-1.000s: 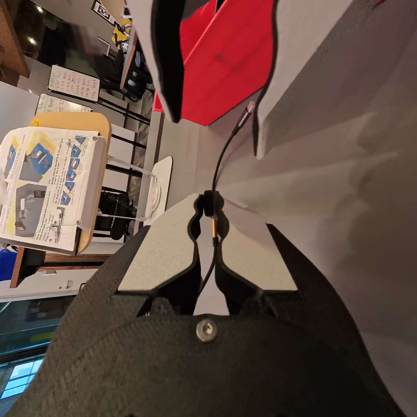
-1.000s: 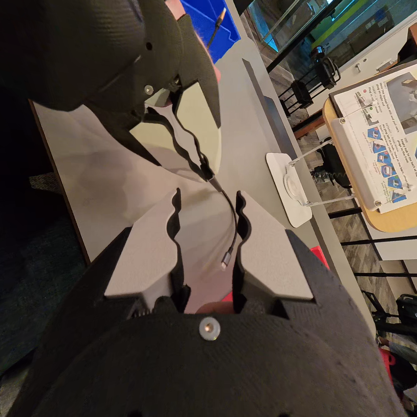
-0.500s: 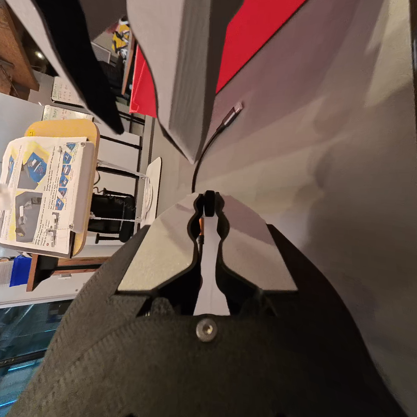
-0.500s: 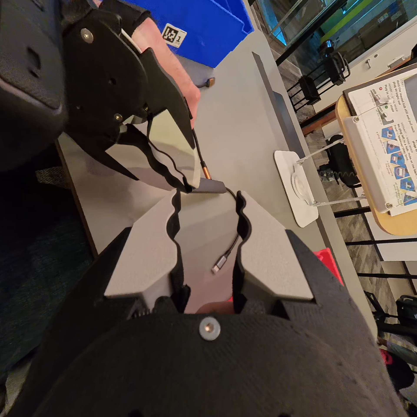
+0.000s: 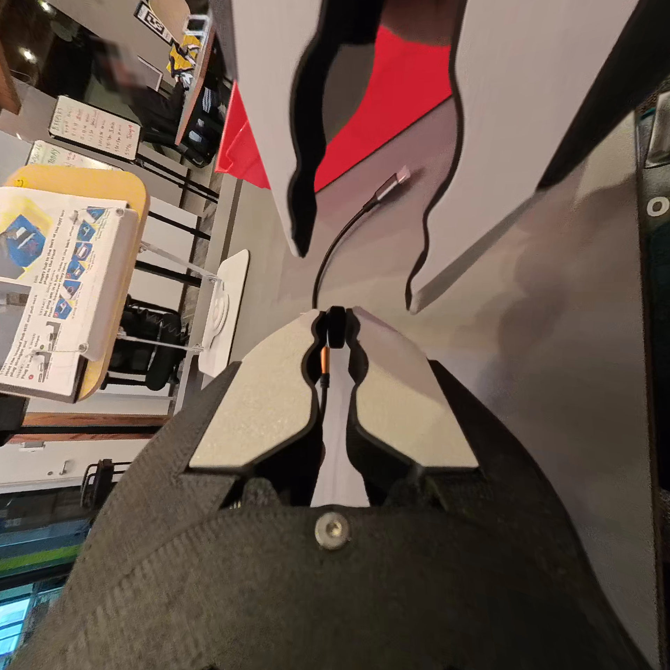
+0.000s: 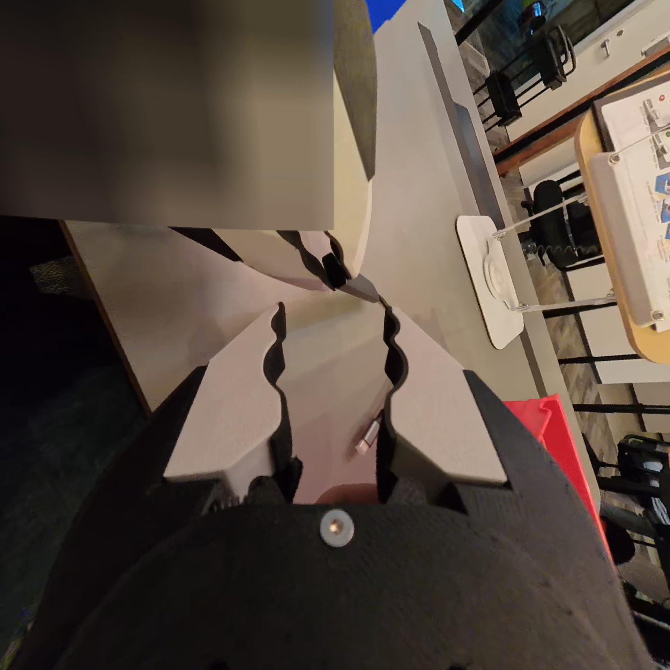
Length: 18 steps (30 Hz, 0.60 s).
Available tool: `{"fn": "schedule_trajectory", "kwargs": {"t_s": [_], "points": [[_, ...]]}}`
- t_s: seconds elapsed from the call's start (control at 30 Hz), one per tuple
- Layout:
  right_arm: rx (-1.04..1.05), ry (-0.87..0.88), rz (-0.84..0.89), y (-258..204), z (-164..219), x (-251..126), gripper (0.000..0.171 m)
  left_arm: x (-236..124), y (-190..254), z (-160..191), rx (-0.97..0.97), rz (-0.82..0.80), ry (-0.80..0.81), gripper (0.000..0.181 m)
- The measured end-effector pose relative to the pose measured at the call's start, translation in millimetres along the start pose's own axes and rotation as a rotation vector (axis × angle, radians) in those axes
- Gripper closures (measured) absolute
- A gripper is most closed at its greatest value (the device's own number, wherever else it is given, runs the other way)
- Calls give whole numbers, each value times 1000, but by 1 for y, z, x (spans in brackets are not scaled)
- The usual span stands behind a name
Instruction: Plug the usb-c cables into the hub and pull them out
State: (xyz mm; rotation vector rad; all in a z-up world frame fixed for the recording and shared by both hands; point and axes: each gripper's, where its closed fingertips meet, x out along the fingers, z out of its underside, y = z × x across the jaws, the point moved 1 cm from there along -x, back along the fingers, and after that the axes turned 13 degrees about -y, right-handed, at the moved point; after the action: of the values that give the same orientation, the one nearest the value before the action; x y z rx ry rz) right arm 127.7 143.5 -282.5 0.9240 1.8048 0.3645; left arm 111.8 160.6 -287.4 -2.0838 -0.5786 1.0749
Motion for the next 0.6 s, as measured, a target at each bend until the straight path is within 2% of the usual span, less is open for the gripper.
{"fn": "schedule_trajectory", "kwargs": {"t_s": [0.3,0.5,0.6], "points": [[111,5,-69,2,-7,38,118,-21,-14,9,-94,72,41,172],[134,37,-102,4,-16,60,126,-35,-16,9,-93,110,88,172],[104,37,-108,2,-19,66,138,-39,-17,9,-96,124,106,172]]}}
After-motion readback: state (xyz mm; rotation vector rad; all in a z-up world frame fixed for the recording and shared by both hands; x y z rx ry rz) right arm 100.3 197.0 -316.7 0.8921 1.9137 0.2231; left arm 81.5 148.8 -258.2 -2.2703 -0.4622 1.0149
